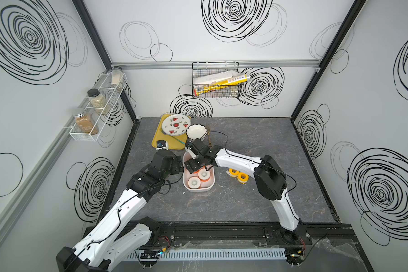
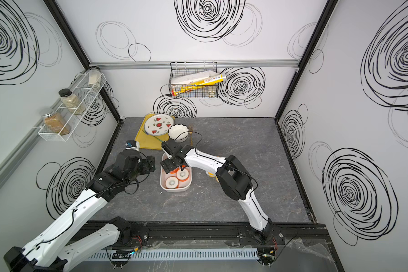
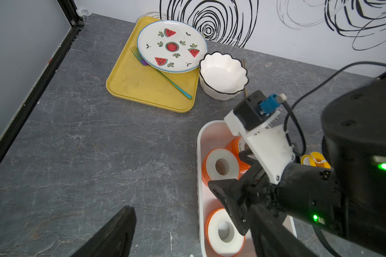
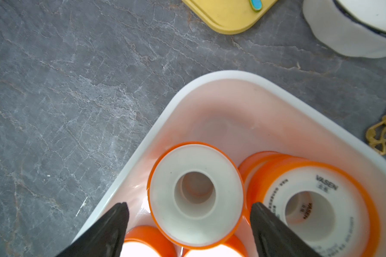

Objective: Put the sealing tape into the storage box
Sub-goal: Place the sealing tape in the storage box, then pick up the sealing tape at the center of the board.

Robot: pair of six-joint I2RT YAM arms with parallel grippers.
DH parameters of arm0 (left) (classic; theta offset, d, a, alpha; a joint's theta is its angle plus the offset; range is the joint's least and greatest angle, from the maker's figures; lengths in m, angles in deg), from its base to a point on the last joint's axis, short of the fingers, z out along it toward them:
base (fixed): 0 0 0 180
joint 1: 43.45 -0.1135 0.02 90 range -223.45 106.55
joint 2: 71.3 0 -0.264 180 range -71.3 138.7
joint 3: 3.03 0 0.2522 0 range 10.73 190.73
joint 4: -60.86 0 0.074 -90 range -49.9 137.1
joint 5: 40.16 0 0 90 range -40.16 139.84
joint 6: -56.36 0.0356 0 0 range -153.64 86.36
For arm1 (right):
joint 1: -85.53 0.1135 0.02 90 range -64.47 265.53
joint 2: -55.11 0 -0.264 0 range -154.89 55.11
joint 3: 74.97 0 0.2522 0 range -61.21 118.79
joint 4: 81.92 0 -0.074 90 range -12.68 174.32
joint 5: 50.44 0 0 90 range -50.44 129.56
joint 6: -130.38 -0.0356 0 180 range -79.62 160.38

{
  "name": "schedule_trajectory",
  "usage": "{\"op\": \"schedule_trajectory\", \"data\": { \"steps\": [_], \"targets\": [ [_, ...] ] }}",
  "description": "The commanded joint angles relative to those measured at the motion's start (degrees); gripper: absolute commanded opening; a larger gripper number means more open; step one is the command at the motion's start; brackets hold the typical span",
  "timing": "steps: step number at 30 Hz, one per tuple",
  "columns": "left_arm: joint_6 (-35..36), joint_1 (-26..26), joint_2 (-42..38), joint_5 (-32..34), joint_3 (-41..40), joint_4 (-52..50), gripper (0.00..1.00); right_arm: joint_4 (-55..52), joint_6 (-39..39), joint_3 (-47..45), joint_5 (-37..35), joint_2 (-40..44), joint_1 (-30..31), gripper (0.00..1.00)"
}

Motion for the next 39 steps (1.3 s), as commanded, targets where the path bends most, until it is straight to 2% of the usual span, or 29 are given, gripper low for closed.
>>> {"op": "schedule_trajectory", "data": {
  "steps": [1,10,18,22,29,39],
  "targets": [
    [0.3,-0.4,-0.3,0.2,-0.2,0.4,0.86,2.1,-0.3,-3.0,1.5,4.8,0.4,0.87],
    [0.2,-0.4,-1.0,0.4,-0.2,0.5,0.86,8.3,-0.5,-14.1,3.9,14.2,0.4,0.81],
    [0.2,-0.4,-1.2,0.2,-0.2,0.5,0.86,13.6,0.2,-23.9,2.4,25.9,0.4,0.80],
    [0.3,-0.4,-1.1,-0.2,-0.2,0.6,0.86,16.1,1.2,-30.3,-3.3,33.9,0.4,0.80],
    [0.4,-0.4,-1.5,-0.4,-0.3,0.6,0.86,24.1,2.7,-47.0,-15.5,51.0,0.2,0.81],
    [0.7,-0.3,-1.8,-1.5,-0.5,1.1,0.86,32.2,-2.2,-69.3,-31.6,70.7,-1.1,0.81]
  ]
}}
